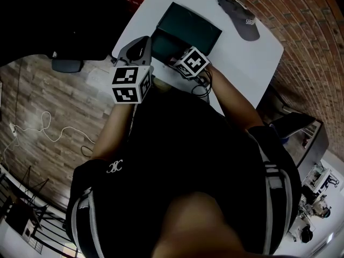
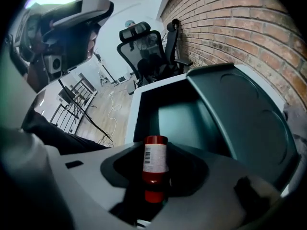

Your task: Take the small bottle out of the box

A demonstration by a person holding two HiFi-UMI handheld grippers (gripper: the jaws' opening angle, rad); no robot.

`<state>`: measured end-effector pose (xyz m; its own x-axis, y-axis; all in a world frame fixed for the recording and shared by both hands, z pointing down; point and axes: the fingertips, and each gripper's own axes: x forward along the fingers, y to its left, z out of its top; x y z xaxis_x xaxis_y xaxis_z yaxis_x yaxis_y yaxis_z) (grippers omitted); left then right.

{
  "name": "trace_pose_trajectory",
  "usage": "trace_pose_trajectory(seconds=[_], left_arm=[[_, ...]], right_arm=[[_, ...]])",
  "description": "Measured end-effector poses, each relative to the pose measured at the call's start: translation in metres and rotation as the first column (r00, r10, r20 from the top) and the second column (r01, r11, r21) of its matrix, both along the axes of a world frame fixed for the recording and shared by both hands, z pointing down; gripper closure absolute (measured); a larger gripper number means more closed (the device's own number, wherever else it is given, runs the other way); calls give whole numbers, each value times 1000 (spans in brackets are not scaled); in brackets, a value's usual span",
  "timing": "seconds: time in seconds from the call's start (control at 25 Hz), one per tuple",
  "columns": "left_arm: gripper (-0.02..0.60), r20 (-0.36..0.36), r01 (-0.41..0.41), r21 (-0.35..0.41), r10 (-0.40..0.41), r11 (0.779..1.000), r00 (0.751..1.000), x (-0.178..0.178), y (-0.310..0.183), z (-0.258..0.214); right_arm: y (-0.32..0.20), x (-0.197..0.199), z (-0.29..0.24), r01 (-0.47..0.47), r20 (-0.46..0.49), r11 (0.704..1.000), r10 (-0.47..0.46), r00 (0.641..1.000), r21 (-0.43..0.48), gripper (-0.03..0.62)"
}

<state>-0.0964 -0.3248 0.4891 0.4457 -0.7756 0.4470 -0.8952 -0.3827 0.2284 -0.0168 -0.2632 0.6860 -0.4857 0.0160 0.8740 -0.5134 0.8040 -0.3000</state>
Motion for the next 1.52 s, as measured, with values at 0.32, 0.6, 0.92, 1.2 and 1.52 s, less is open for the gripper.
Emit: trace_pose_trajectory(seconds=[0.32,0.6,0.92,1.2,1.52], left_arm=[[569,1,-15,-15,15,1000,1000,7,1,7],[569,6,-23,-22,23,999,1000,8,-1,11],[569,10,-42,-32,42,999,999,13,-1,15],[569,8,-44,-24,45,999,999,14,-3,14],[569,7,-50,-20,50,999,999,17,-1,12]], right_arm=[[-7,3,7,-58,-58,997,55,997,-49,413],[-12,3,17,-134,-146,989,123,982,-68,396],[-15,4,22,-209,-166,976,196,966,-62,379],[-17,5,25,-221,-138,974,212,967,-49,379],[-19,7,24,-245,-142,969,238,961,-31,381]])
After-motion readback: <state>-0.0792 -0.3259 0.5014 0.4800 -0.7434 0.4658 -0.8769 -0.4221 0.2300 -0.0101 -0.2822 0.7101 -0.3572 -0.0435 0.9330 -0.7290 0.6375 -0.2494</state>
